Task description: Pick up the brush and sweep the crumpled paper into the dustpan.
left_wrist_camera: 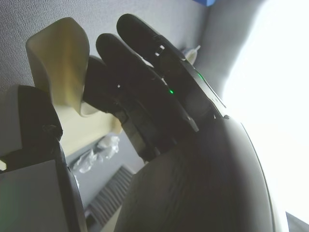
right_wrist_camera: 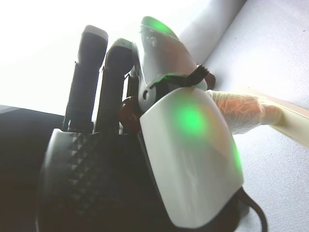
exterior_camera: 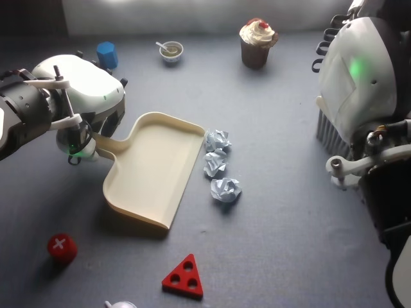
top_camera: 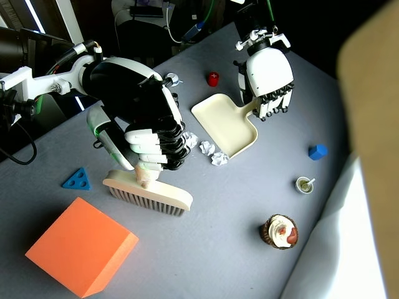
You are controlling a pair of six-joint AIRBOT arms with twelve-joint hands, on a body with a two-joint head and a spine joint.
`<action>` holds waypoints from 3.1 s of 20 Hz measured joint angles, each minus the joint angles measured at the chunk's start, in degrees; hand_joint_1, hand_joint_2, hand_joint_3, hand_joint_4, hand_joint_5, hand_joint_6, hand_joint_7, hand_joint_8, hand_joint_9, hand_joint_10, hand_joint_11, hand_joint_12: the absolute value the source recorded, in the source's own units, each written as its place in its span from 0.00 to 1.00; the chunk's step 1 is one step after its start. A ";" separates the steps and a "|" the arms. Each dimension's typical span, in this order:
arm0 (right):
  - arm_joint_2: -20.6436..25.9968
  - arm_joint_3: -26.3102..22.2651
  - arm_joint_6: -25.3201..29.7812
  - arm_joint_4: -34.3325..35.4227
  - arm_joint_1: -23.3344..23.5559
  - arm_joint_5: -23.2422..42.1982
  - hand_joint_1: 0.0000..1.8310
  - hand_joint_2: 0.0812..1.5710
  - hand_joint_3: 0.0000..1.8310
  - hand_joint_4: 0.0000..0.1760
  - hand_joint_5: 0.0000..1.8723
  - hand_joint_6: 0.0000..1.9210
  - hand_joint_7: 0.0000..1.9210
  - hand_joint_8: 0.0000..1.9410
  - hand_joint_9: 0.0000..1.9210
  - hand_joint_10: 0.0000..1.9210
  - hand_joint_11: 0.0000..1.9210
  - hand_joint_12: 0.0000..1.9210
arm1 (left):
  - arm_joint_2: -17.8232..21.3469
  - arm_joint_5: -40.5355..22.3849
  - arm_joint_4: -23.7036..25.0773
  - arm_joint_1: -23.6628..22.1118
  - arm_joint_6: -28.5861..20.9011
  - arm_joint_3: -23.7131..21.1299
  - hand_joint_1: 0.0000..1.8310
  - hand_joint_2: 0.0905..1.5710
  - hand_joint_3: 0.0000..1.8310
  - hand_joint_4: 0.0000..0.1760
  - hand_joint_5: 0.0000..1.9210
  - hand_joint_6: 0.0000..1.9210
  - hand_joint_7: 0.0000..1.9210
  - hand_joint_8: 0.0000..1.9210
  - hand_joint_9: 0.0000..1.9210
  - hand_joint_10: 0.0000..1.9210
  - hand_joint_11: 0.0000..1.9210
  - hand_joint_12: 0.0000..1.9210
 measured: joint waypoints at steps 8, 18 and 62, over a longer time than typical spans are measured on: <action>1.14 -2.01 0.02 1.44 -0.87 0.02 0.86 0.75 0.00 0.99 0.44 1.00 0.39 1.00 0.38 1.00 0.38 1.00 | 0.00 0.00 0.02 -0.02 0.00 -0.13 0.69 0.66 0.00 0.00 0.55 0.52 0.62 0.25 0.60 0.00 0.44 0.34; 2.67 -3.02 0.11 1.42 -1.95 0.37 0.86 0.74 0.00 0.94 0.45 1.00 0.38 1.00 0.38 1.00 0.40 1.00 | 0.00 0.02 0.00 -0.13 0.00 -0.24 0.69 0.66 0.00 0.00 0.55 0.52 0.62 0.26 0.60 0.00 0.44 0.33; 4.15 -2.51 0.70 1.90 -6.12 0.81 0.43 0.76 0.00 0.21 0.54 1.00 0.54 1.00 0.50 1.00 0.46 1.00 | 0.00 0.02 0.33 -0.48 -0.02 -0.90 0.68 0.66 0.00 0.00 0.55 0.53 0.59 0.30 0.59 0.00 0.40 0.38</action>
